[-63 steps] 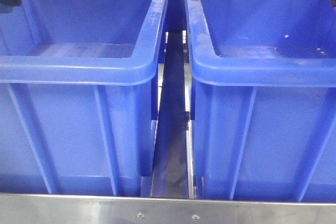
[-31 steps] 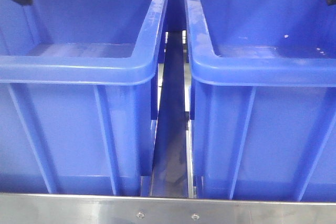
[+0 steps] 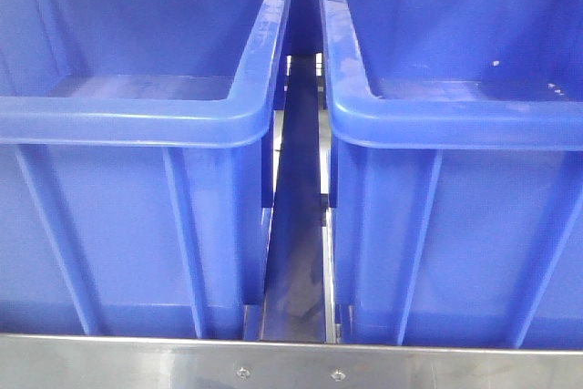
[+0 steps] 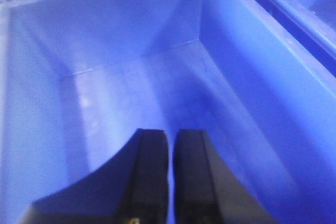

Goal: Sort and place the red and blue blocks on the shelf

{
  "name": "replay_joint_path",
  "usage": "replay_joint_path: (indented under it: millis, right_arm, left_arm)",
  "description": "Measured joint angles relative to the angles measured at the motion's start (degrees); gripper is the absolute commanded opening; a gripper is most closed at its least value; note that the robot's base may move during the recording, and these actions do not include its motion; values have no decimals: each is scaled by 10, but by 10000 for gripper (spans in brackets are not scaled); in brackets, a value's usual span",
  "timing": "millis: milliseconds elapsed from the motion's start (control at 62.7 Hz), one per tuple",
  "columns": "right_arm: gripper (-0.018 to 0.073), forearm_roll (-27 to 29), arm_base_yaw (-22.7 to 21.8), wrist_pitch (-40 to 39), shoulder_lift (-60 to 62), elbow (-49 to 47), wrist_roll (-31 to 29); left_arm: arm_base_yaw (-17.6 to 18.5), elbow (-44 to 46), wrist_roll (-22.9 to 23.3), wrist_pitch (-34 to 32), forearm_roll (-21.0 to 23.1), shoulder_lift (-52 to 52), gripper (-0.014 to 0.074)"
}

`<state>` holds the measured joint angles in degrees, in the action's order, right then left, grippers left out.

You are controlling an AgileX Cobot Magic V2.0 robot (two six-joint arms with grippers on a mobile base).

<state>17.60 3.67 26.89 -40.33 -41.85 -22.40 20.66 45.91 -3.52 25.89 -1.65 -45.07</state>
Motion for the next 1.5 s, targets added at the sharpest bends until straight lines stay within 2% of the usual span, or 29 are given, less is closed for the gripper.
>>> replay_joint_path:
  millis: [112, 223, 494, 654, 845, 1419, 1498]
  right_arm:
    - [49, -1, 0, 3, 41, 0, 16]
    - [49, -1, 0, -1, 78, 4, 39]
    - [50, -1, 0, -66, 191, 113, 102]
    - [50, -1, 0, -92, 270, 169, 107]
    - [49, -1, 0, -91, 308, 190, 108]
    - [49, -1, -2, -91, 312, 202, 111]
    - [49, -24, -9, -96, 323, 211, 111]
  left_arm:
    - [-14, -4, 41, 10, -2, 37, 127]
    - [-37, -29, 68, -20, -11, 80, 127]
    - [-105, -137, 75, -90, -15, 188, 127]
    - [-130, -192, 76, -130, -15, 253, 127]
    - [-134, -210, 76, -134, -15, 276, 127]
    - [-134, -215, 76, -134, -15, 276, 127]
    - [-134, -215, 76, -134, -15, 276, 126]
